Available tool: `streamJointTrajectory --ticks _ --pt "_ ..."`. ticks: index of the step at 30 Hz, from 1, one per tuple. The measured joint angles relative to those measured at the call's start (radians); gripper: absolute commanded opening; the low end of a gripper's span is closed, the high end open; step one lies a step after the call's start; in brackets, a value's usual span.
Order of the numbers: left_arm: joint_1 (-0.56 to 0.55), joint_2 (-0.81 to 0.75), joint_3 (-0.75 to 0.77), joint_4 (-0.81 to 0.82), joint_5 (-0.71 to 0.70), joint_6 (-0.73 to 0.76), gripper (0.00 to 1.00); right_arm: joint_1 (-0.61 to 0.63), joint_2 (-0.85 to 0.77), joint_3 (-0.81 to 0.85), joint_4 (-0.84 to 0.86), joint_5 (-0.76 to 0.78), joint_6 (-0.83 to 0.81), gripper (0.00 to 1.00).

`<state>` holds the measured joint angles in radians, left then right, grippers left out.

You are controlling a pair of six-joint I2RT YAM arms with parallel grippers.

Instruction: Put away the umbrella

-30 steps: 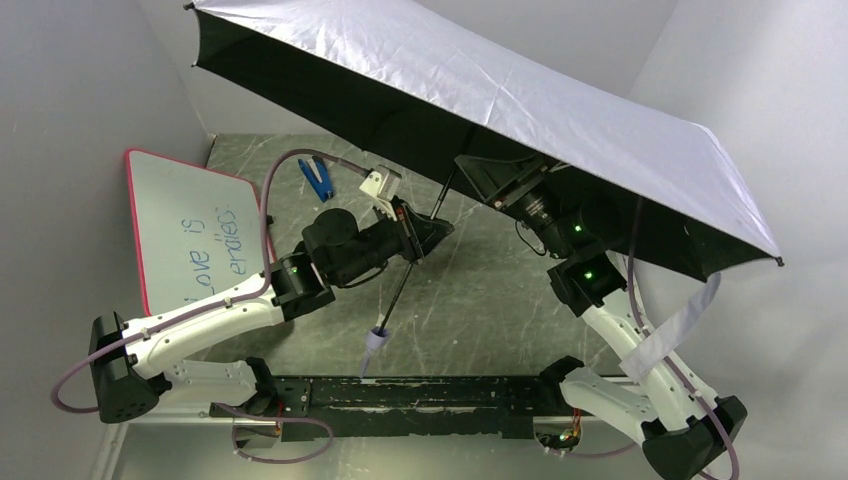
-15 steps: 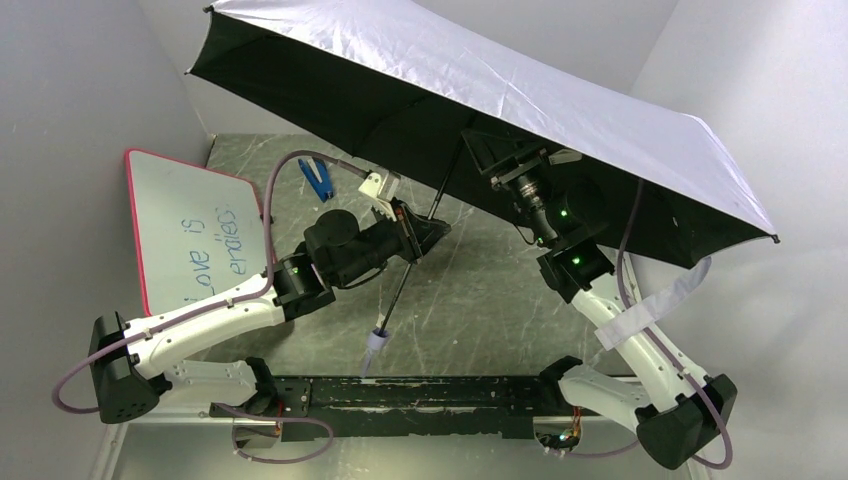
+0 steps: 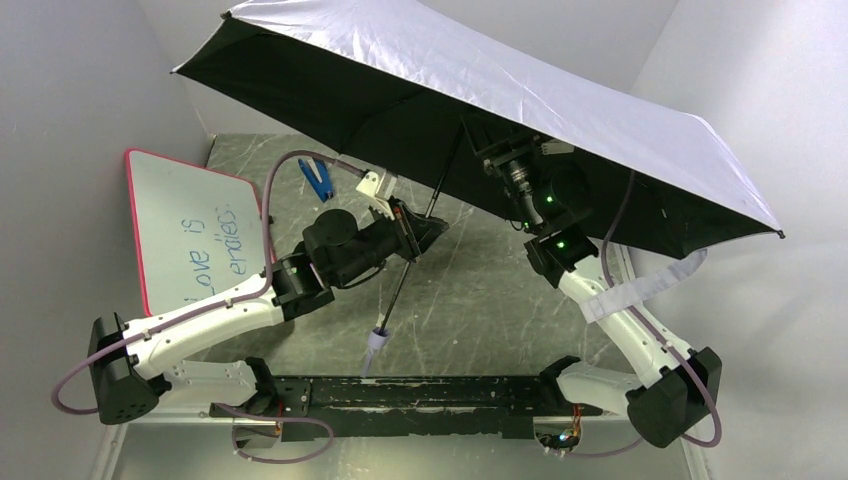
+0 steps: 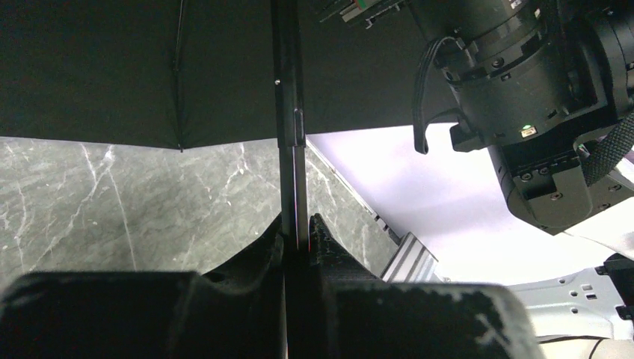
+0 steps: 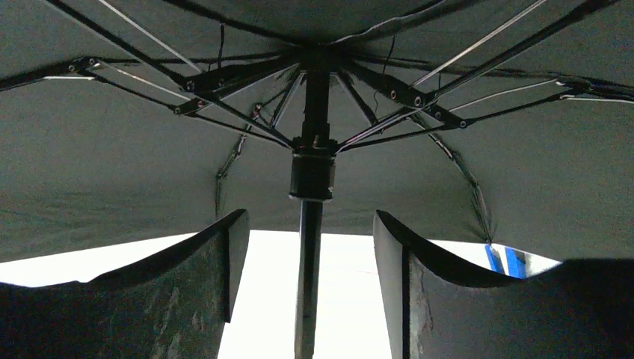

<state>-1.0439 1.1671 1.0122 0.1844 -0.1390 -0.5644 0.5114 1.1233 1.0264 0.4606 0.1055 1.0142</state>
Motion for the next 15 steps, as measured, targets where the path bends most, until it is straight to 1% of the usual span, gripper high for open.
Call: streamJointTrajectory --ticks 15 --pt "0.003 -0.006 0.000 0.001 -0.011 0.000 0.05 -0.001 0.081 0.061 0.072 0.015 0.027 0.45"
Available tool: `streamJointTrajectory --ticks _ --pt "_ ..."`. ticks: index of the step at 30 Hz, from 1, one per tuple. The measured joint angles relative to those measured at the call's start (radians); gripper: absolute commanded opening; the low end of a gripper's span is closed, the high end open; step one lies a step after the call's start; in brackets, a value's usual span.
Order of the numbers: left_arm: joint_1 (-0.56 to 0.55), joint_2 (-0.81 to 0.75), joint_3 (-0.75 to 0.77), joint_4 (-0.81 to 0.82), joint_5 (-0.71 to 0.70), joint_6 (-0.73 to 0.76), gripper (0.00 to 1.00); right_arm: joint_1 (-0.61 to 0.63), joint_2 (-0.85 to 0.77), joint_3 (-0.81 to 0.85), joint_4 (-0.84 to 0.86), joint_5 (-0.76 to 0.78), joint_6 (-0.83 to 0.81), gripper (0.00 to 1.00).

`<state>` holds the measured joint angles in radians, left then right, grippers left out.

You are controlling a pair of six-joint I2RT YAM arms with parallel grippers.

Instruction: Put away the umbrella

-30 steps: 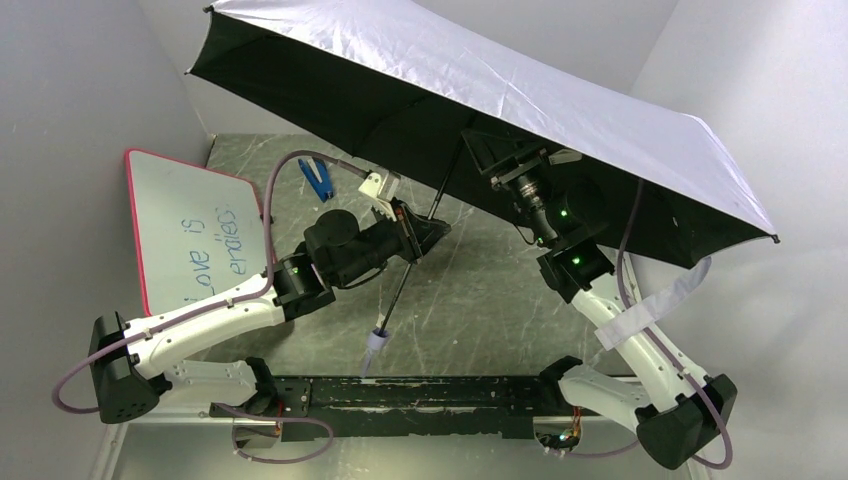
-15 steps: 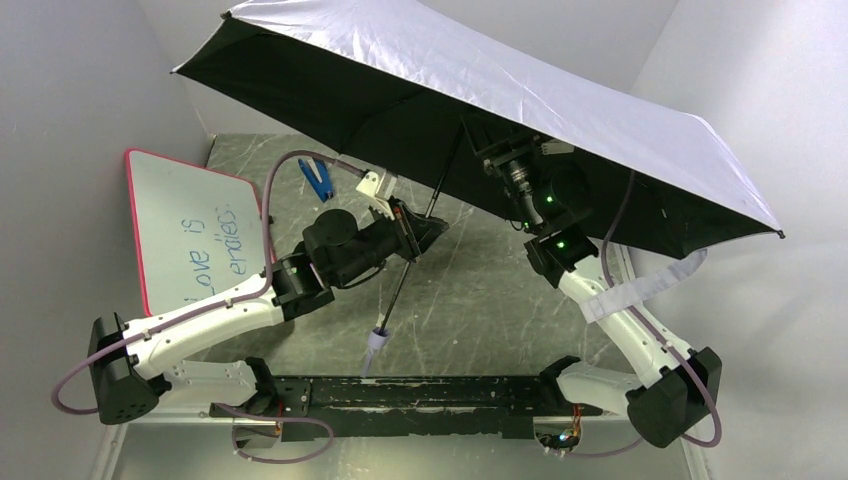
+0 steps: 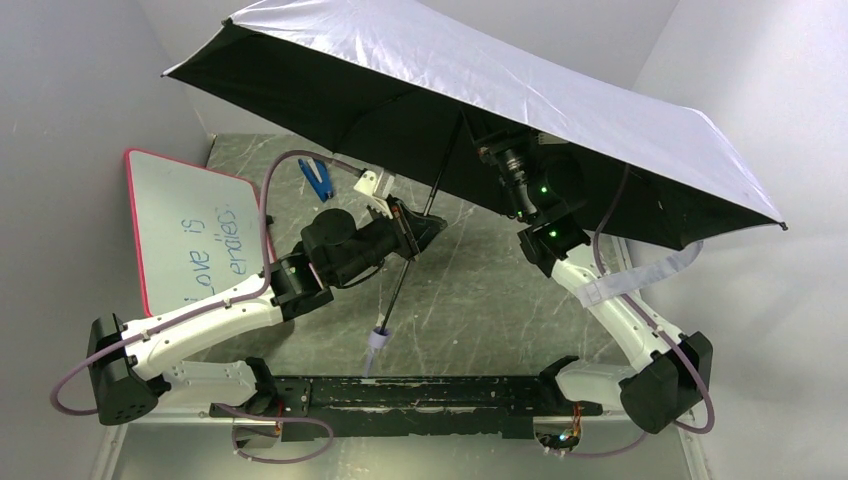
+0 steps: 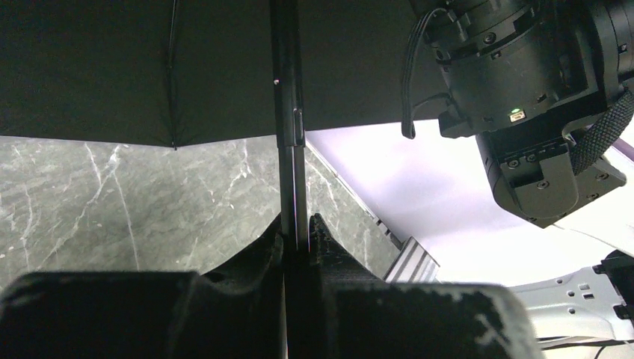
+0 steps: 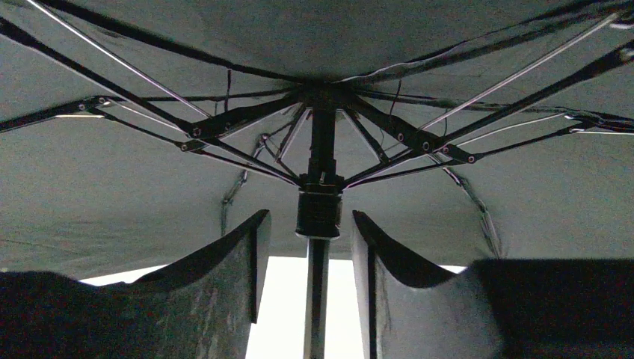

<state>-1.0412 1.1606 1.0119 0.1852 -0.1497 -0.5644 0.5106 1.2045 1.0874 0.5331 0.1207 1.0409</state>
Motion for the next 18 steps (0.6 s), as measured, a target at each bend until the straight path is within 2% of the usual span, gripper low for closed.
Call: streamJointTrajectory --ticks 10,11,12,14,15,18 --pt "0.004 -0.007 -0.013 0.005 -0.004 0.000 0.05 0.000 0.039 0.026 0.008 -0.001 0.010 0.36" --pt "0.004 -0.008 -0.013 0.005 -0.004 0.000 0.05 0.000 0.040 0.026 0.008 -0.001 0.011 0.32" --pt "0.004 -0.009 -0.013 0.005 -0.004 0.000 0.05 0.000 0.040 0.026 0.008 0.000 0.011 0.24" --pt "0.004 -0.010 -0.013 0.005 -0.004 0.000 0.05 0.000 0.040 0.026 0.008 0.000 0.011 0.03" --pt "0.004 -0.011 -0.013 0.005 -0.006 0.000 0.05 0.001 0.041 0.026 0.005 -0.007 0.008 0.00" --pt "0.005 -0.016 -0.014 0.005 -0.006 0.003 0.05 -0.002 0.043 0.027 0.007 -0.012 0.002 0.00"
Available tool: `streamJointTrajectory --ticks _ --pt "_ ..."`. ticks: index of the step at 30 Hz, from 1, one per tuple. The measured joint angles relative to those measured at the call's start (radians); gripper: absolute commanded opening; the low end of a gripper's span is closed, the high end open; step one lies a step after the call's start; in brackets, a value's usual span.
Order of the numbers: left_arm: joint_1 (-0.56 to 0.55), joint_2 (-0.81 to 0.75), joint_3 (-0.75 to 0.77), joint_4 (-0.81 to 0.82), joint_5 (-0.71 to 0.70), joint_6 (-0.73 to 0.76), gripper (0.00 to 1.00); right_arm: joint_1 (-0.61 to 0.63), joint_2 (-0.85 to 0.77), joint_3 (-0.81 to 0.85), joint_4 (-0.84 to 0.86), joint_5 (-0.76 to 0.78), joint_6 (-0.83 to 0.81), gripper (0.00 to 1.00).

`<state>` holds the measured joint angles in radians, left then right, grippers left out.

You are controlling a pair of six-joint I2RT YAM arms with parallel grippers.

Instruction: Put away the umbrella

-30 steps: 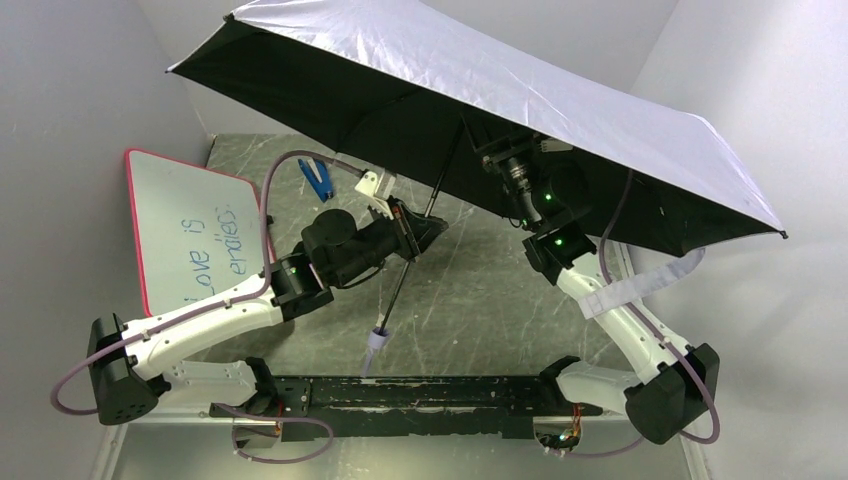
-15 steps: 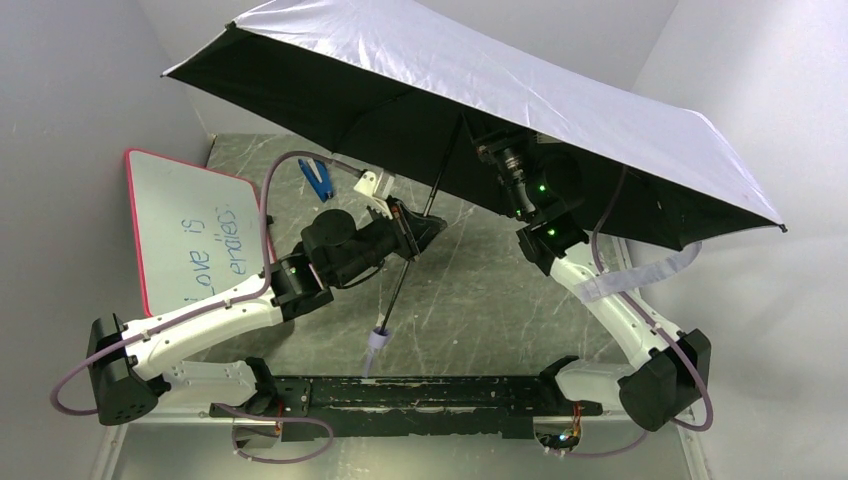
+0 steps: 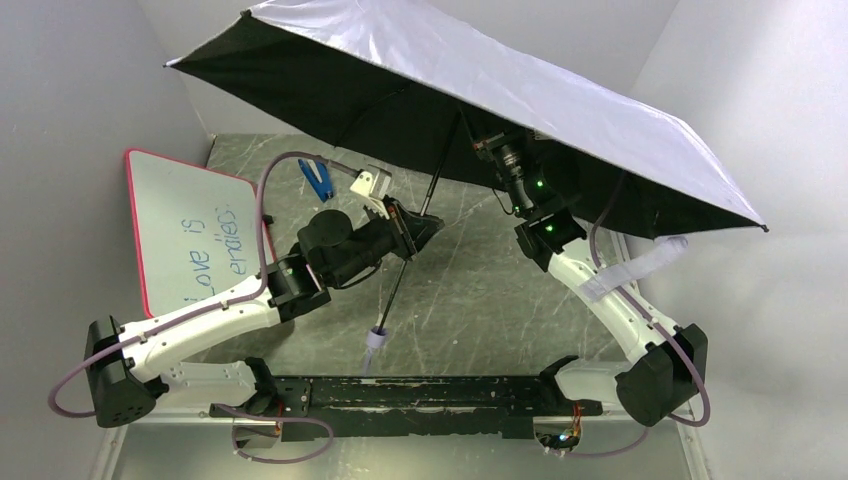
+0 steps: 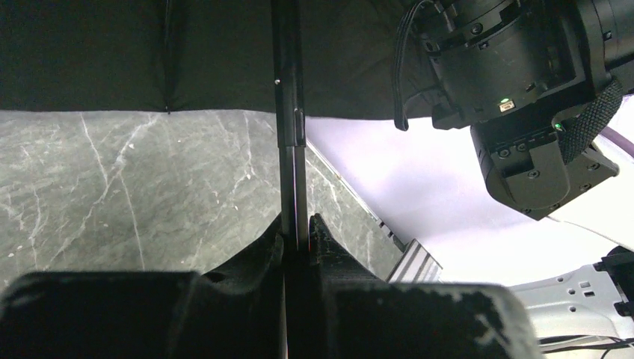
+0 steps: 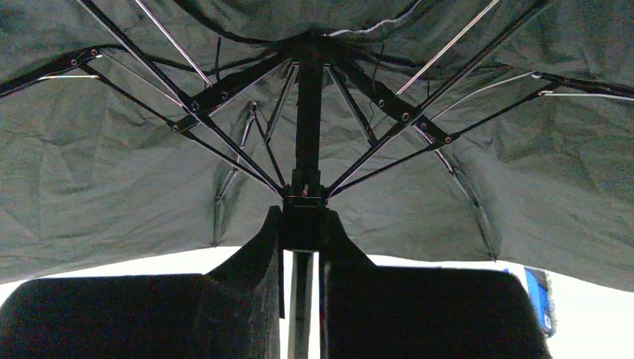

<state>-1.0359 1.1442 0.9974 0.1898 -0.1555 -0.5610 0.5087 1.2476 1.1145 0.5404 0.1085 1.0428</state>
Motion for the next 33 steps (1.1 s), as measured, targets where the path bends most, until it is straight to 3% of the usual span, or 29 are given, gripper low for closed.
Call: streamJointTrajectory --ticks 9,18,23,28,33 --pt "0.000 0.000 -0.006 -0.008 -0.001 0.004 0.05 -0.003 -0.019 -0.044 0.017 -0.037 -0.011 0.00" --pt "-0.006 0.000 -0.013 -0.079 -0.029 0.007 0.05 0.156 -0.211 -0.326 0.007 -0.018 -0.032 0.00" --pt "-0.023 0.008 -0.018 -0.105 -0.008 0.009 0.05 0.172 -0.298 -0.395 -0.030 0.041 -0.026 0.00" --pt "-0.022 0.022 -0.018 -0.091 0.004 0.017 0.40 0.177 -0.310 -0.361 -0.111 0.068 -0.037 0.00" --pt "-0.014 0.025 -0.016 -0.060 0.034 0.026 0.61 0.183 -0.296 -0.276 -0.222 0.101 -0.106 0.00"
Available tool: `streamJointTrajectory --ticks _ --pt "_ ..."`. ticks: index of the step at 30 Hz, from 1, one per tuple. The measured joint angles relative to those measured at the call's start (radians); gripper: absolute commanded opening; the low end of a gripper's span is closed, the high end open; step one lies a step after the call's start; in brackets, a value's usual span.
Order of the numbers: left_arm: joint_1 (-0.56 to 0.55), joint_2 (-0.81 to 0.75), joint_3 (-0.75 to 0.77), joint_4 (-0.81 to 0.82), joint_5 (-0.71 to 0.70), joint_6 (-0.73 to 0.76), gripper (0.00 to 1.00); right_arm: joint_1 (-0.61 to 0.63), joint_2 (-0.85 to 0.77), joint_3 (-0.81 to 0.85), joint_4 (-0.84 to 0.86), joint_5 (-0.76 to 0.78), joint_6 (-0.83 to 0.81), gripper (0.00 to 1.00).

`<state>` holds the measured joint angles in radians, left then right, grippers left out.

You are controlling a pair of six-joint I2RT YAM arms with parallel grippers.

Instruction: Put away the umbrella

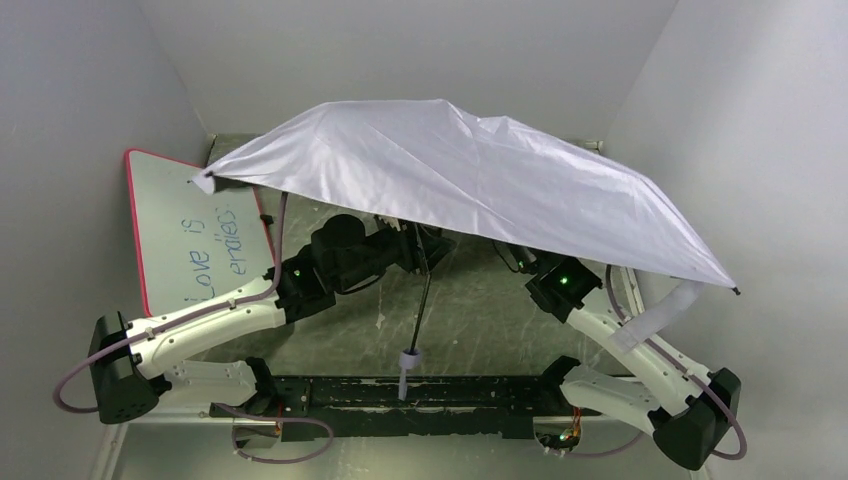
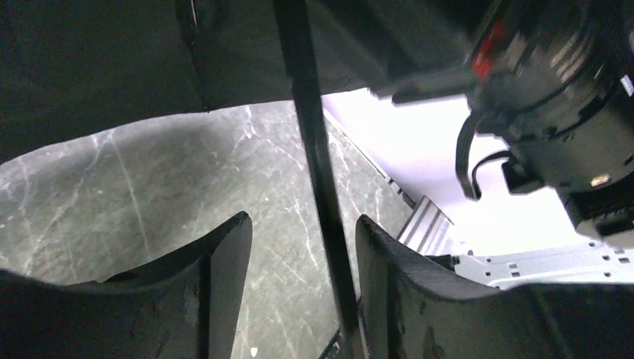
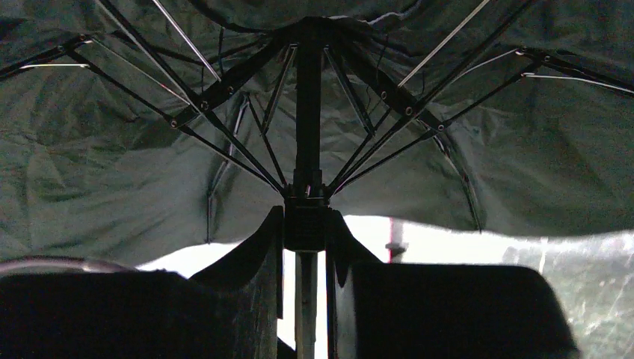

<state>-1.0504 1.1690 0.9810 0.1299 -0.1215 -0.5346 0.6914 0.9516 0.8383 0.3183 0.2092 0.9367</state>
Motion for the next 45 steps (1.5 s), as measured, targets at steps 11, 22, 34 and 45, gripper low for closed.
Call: streamJointTrajectory --ticks 11,22,34,45 --pt "-0.002 -0.047 -0.075 -0.020 0.183 -0.014 0.70 -0.076 0.025 0.114 -0.031 0.048 -0.130 0.00" --pt "-0.035 -0.049 -0.079 -0.080 0.247 -0.003 0.49 -0.192 0.048 0.114 -0.021 0.003 -0.134 0.00" --pt "-0.046 -0.002 -0.071 -0.135 0.237 0.026 0.14 -0.226 0.048 0.114 0.006 -0.045 -0.133 0.00" --pt "-0.047 0.018 -0.050 -0.176 0.138 0.023 0.05 -0.234 0.048 0.130 -0.017 -0.045 -0.165 0.00"
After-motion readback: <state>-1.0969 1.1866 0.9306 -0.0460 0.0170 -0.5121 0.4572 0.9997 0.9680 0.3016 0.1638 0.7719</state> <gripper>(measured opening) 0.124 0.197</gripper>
